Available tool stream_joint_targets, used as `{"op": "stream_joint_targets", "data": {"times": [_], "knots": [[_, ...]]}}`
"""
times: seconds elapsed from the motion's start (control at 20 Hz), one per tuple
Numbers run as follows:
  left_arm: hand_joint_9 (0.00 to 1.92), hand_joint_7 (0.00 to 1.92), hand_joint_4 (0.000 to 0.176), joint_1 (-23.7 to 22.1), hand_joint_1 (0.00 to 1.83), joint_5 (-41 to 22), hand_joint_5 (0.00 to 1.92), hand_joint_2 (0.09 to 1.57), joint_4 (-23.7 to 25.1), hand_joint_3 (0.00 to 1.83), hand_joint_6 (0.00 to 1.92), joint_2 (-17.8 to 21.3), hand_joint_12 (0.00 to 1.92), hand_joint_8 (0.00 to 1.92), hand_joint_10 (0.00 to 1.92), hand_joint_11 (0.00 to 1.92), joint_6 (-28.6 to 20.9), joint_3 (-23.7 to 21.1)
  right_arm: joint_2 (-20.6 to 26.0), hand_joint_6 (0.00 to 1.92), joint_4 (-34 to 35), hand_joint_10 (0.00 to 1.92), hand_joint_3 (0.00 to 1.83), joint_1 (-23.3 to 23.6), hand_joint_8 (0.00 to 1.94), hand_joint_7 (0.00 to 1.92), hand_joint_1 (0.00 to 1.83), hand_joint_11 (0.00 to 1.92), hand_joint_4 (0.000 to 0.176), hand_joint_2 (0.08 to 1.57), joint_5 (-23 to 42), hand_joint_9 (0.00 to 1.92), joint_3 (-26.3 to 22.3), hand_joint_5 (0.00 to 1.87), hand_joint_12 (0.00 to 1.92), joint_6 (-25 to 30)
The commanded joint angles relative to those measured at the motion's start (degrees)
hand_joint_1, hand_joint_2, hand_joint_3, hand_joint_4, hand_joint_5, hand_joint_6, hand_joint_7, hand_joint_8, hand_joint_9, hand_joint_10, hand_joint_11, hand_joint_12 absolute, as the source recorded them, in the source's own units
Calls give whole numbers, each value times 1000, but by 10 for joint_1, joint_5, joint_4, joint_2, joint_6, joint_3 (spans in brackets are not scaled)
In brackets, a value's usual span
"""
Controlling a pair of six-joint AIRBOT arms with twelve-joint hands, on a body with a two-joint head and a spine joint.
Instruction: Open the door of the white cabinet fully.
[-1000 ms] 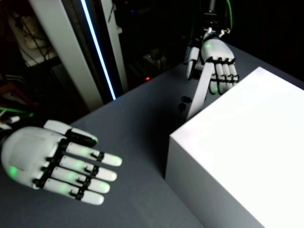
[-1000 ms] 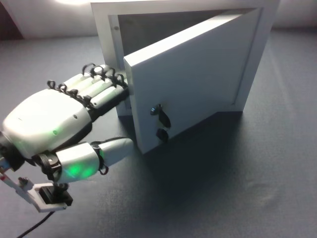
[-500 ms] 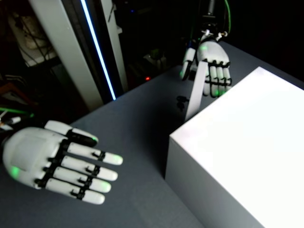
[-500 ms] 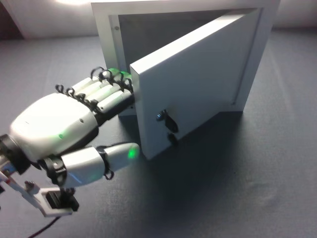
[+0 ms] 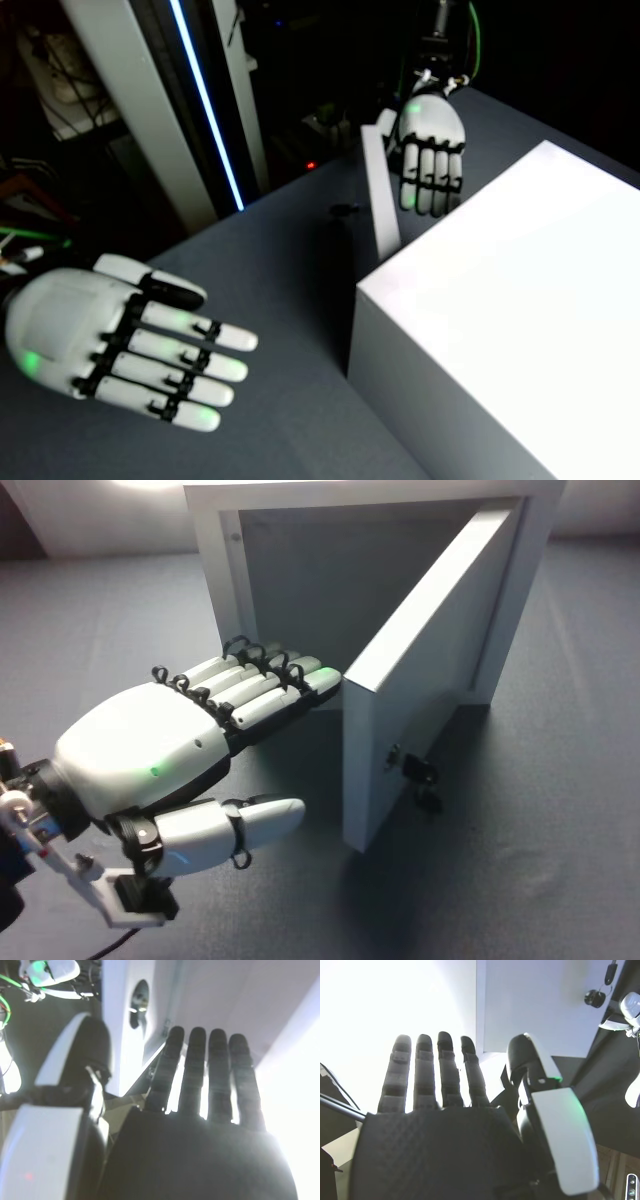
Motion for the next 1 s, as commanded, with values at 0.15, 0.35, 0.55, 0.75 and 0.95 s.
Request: {"op": "stream_joint_targets", "data": {"times": [0.15,0.35,0.55,0.75,0.95], "knots": [[2,1,0,-25,0,-39,0,1475,42,11,0,-12,7,0,0,22,-16,6,0,2,16,0,0,3,1,136,445,39,26,1431,69,73,5,161,7,4],[30,23,0,-48,117,-16,71,1469,83,0,10,-30,10,5,7,31,-41,16,-1,0,17,0,4,3,0,125,412,33,15,1436,69,64,5,154,4,5],[37,28,0,-73,158,8,47,1460,125,0,10,-40,22,7,9,53,-58,21,-2,3,17,6,1,3,3,132,407,55,30,1430,69,81,7,162,13,6],[49,48,0,-90,286,22,81,1428,154,0,5,-51,15,1,2,43,-74,27,-3,1,17,3,0,3,1,136,412,82,45,1415,69,90,7,168,23,7],[80,88,0,-108,106,33,121,1474,175,5,5,-63,26,4,4,87,-83,33,-6,2,17,2,1,3,3,128,383,46,61,1427,69,78,9,153,7,10]]}}
